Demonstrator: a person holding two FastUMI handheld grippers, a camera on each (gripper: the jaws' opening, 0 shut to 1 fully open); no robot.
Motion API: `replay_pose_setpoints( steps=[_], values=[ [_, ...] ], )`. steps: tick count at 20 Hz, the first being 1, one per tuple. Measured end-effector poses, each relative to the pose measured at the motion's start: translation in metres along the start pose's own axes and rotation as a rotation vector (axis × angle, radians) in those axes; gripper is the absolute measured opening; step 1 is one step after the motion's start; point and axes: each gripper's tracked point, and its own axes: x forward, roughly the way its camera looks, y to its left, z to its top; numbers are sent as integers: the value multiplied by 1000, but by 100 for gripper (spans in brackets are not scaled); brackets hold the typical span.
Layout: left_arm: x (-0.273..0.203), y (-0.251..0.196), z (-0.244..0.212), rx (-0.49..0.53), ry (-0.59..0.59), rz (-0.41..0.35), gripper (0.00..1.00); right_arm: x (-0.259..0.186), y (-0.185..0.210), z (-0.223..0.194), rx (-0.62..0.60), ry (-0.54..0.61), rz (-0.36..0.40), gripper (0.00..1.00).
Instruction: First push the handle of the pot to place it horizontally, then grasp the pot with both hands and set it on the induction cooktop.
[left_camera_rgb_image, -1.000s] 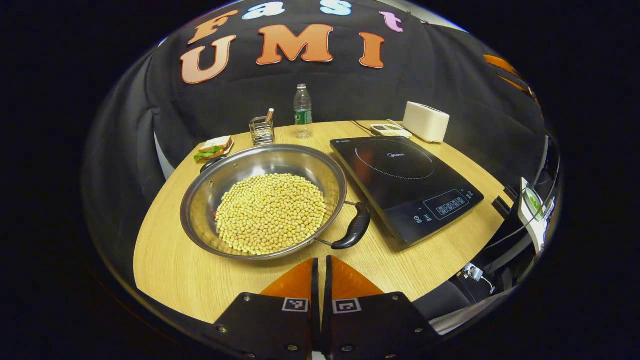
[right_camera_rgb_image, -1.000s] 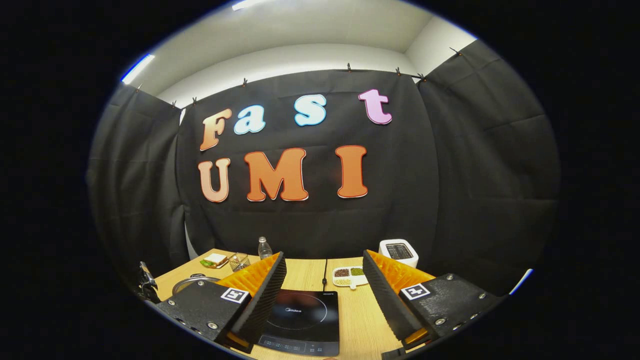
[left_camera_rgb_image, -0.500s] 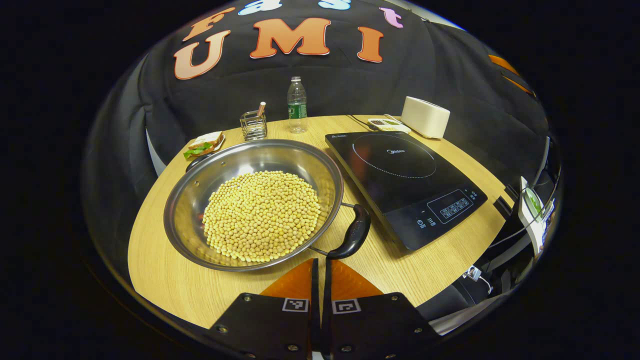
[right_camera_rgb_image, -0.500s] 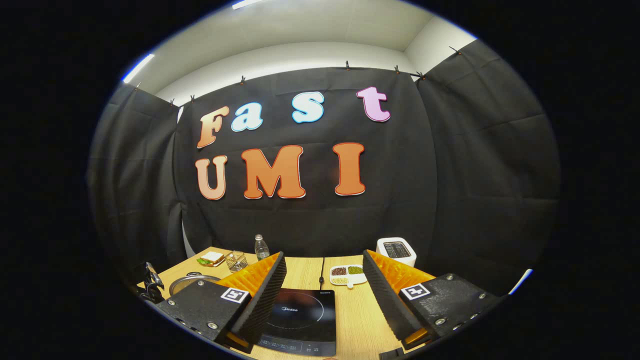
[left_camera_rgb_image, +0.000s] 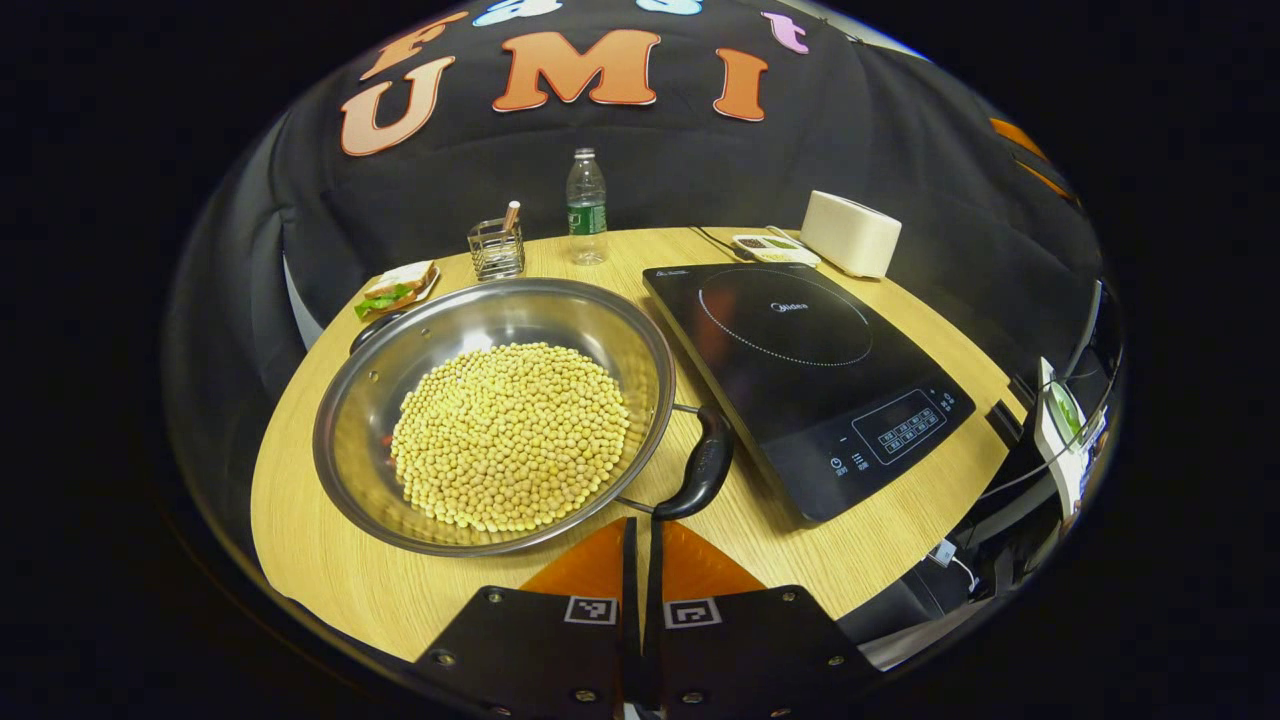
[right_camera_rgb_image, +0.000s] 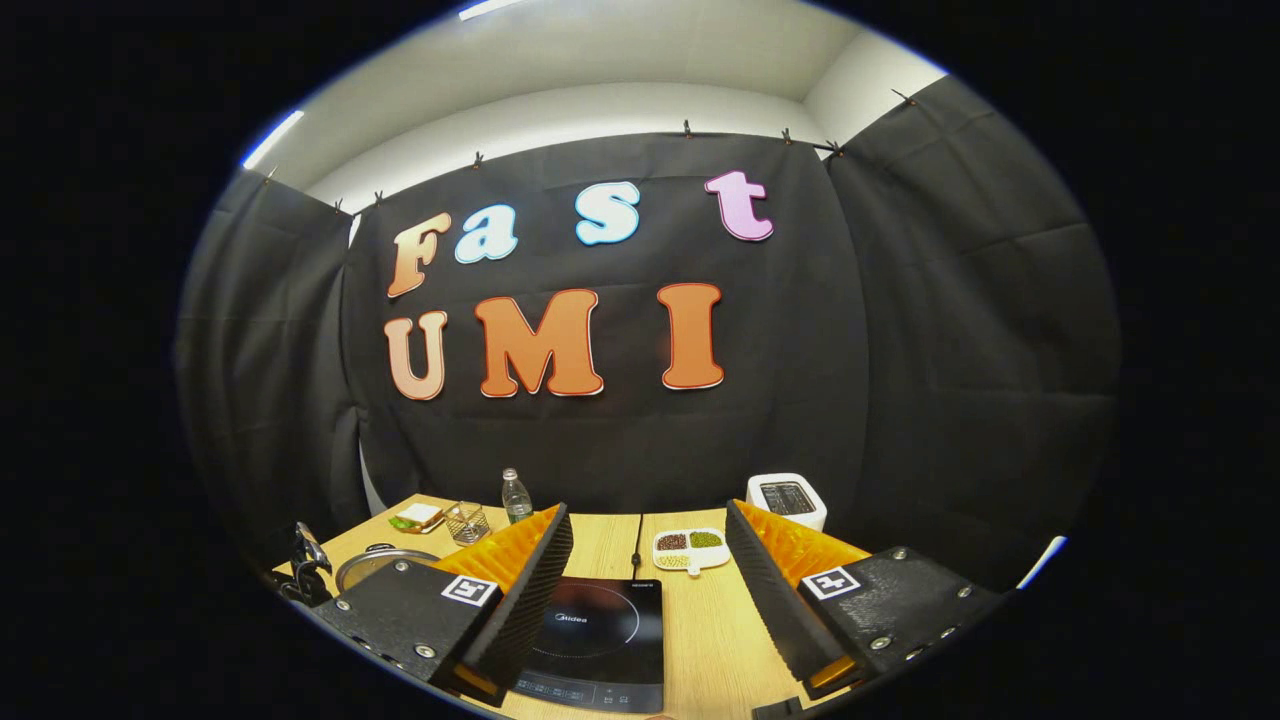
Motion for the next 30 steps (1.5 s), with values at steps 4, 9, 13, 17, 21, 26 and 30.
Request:
replay_pose_setpoints(
  steps=[4, 9, 13, 17, 21, 26, 30],
  values=[
    [7, -4, 4, -11, -1, -12, 2, 2, -13, -4, 4, 3, -30, 95],
    [14, -7, 10, -30, -2, -24, 2, 2, -23, -7, 16, -3, -50, 95],
    [21, -9, 15, -39, -1, -30, 2, 3, -30, -13, 14, -1, -63, 95],
    [29, -11, 21, -45, 1, -36, 3, 3, -36, -17, 22, -1, -76, 95],
    [37, -14, 26, -50, 6, -45, 2, 6, -47, -23, 32, 4, -95, 95],
    [47, -19, 35, -47, 7, -52, 2, 10, -54, -27, 34, 5, -119, 95],
    [56, -22, 43, -25, 3, -50, 2, 13, -58, -33, 26, 9, -127, 95]
  ],
)
